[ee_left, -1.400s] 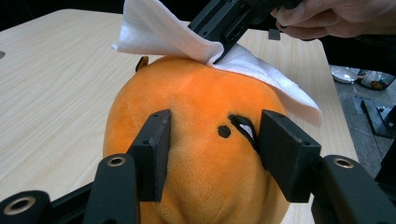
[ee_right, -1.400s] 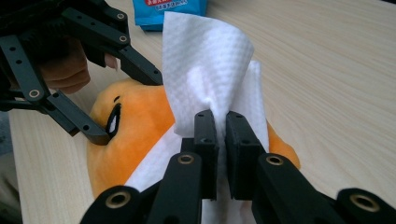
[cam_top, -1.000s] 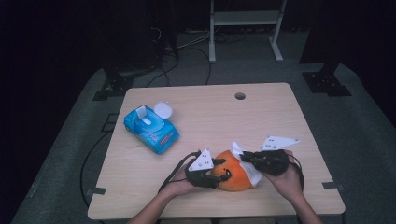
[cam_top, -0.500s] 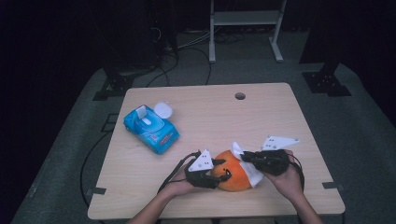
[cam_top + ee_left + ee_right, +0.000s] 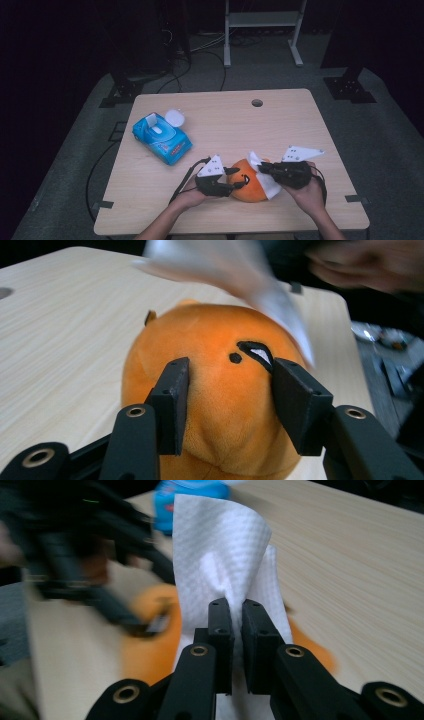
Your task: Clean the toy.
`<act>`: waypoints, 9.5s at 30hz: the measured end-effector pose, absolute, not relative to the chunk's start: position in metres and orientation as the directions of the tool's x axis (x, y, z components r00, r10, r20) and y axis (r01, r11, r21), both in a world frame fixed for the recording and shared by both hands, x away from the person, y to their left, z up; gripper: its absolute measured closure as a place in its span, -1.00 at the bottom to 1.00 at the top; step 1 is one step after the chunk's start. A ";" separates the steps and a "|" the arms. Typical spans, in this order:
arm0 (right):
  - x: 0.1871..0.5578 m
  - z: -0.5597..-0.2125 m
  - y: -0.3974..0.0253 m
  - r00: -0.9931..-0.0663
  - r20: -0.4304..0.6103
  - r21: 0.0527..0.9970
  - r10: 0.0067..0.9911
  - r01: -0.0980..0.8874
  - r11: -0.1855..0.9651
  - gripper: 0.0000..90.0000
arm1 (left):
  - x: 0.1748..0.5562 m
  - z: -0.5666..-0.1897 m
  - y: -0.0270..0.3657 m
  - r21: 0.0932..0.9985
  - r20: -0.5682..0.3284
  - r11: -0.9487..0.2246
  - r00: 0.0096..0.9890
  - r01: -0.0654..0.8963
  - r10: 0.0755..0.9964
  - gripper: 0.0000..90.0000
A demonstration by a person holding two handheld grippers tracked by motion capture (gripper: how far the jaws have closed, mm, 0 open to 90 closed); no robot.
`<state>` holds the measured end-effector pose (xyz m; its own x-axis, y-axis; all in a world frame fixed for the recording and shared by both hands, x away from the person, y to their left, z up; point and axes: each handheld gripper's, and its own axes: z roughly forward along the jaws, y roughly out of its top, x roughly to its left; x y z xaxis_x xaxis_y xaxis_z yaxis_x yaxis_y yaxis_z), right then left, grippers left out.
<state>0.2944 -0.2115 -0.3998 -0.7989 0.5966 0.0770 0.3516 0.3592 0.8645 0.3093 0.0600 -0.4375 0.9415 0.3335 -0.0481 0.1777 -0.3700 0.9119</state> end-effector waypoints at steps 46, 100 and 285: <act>0.310 -0.422 -0.240 -0.748 0.127 0.787 0.651 0.475 0.393 0.85 | 0.321 -0.442 0.069 0.917 -0.092 -0.316 0.899 0.244 0.427 0.14; 0.295 -0.411 -0.209 -0.816 0.094 0.846 0.571 0.367 0.386 0.84 | 0.325 -0.452 0.076 0.920 -0.109 -0.302 0.905 0.249 0.412 0.01; 0.288 -0.418 -0.236 -0.740 0.212 0.772 0.639 0.527 0.354 0.85 | 0.312 -0.455 0.067 0.905 -0.092 -0.356 0.923 0.234 0.373 0.03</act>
